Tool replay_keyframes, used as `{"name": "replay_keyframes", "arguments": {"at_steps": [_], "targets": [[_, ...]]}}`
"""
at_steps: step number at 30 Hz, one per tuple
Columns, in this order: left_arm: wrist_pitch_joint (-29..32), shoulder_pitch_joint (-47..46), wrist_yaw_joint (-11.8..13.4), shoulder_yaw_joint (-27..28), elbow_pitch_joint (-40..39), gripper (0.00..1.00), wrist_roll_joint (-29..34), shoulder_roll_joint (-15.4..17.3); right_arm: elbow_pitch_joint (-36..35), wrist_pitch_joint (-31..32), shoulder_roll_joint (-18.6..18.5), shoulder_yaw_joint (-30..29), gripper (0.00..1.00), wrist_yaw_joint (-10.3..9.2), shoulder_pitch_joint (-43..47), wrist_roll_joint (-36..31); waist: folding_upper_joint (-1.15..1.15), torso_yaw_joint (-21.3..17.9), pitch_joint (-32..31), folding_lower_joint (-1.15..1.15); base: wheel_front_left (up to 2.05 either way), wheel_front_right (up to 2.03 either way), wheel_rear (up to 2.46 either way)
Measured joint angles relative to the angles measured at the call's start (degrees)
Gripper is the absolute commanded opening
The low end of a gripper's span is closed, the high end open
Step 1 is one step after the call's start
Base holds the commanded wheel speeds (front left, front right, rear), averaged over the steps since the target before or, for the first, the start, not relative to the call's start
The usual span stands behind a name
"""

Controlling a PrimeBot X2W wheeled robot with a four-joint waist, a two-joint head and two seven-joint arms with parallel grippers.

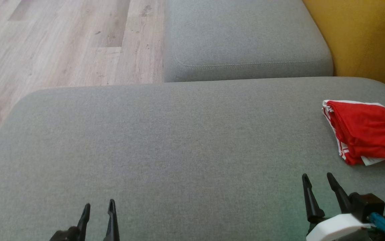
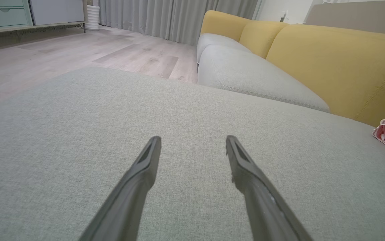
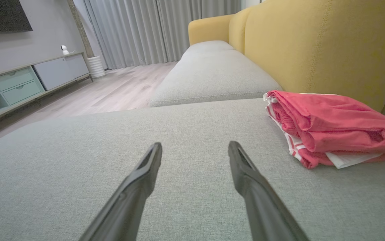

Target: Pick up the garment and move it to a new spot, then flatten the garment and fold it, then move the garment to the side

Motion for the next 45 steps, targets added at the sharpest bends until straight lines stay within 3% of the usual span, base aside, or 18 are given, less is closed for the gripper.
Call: {"name": "replay_keyframes", "arguments": {"at_steps": [21,22,29,45], "targets": [[0.0,0.0,0.0,-0.1,0.0,1.0,0.2,0.0,1.1,0.0,0.0,0.4,1.0,0.0,0.0,0.0,0.0,0.3,0.1,0.0,0.0,0.0,0.0],[0.0,0.0,-0.1,-0.1,-0.1,0.0,-0.2,-0.1,1.1,0.0,0.0,0.4,0.0,0.0,0.0,0.0,0.0,0.3,0.1,0.0,0.0,0.0,0.0],[0.1,3.5,-0.1,-0.4,4.2,0.0,-0.4,-1.7,6.8,0.4,0.0,0.7,0.0,0.0,2.6,0.5,0.0,0.2,0.3,0.0,0.0,0.0,0.0],[2.7,2.5,-2.9,3.3,4.1,0.0,-7.3,-3.3,6.6,1.6,0.0,-0.3,0.0,0.0,2.2,11.2,0.0,-0.1,1.2,0.0,0.0,0.0,0.0]]}}
